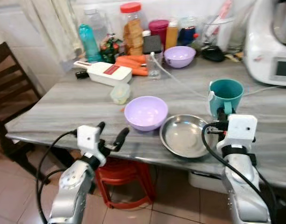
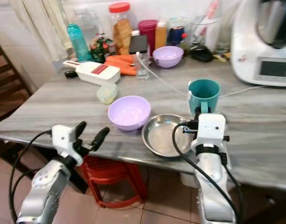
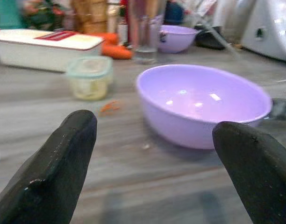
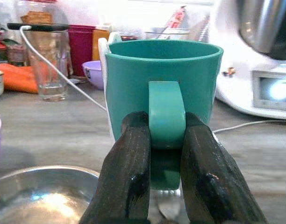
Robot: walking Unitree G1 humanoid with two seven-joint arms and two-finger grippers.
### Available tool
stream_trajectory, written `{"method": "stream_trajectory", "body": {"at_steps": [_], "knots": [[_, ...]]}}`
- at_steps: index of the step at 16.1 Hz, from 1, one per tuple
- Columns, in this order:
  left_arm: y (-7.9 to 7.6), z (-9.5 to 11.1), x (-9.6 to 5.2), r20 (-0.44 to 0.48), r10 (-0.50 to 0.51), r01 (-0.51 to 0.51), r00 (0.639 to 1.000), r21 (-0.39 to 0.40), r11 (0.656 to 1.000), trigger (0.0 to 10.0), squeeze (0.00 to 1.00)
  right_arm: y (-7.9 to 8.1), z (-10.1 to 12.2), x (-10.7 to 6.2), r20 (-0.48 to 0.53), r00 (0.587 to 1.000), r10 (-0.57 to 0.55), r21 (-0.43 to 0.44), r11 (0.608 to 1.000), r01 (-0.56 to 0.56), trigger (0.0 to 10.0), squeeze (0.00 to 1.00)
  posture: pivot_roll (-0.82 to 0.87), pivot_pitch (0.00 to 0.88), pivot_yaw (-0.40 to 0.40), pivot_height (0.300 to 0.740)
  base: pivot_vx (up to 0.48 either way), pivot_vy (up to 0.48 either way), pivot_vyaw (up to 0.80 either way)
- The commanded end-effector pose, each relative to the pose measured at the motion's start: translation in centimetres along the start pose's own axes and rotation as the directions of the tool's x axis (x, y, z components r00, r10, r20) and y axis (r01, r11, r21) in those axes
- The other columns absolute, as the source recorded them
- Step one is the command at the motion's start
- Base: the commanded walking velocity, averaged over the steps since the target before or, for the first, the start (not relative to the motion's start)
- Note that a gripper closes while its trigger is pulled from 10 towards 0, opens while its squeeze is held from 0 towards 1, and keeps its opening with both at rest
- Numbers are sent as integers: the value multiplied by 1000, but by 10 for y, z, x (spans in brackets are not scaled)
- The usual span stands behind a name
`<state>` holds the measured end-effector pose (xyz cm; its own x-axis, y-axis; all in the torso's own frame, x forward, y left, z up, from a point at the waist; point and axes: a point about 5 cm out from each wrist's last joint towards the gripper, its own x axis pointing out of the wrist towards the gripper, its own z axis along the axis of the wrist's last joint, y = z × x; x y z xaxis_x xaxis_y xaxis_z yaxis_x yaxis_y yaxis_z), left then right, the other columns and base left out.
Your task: Setting the table
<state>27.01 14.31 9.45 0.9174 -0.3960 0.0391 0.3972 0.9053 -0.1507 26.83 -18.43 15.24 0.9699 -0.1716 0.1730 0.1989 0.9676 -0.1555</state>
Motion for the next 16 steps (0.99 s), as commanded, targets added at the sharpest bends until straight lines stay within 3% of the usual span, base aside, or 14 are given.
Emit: {"method": "stream_trajectory", "body": {"at_steps": [1,9,12,16], "knots": [[0,2,-3,1,-5,5,1000,13,1000,10000,0,-3,9,1,39,999,-9,15,1000,8,10000,0,-164,16,102,740,0,0,0],[-17,-3,-17,-58,-245,243,968,-44,969,10000,0,-15,11,26,29,994,101,40,994,-102,10000,0,-159,44,91,740,0,0,0],[-21,-2,-18,-57,-281,277,958,-67,958,10000,0,-18,2,37,-8,990,137,48,989,-137,10000,0,-156,48,89,740,0,0,0],[-23,5,-17,-36,-321,317,946,-90,944,10000,0,-10,-5,54,-23,980,198,60,979,-196,10000,0,-131,53,92,740,0,0,0]]}}
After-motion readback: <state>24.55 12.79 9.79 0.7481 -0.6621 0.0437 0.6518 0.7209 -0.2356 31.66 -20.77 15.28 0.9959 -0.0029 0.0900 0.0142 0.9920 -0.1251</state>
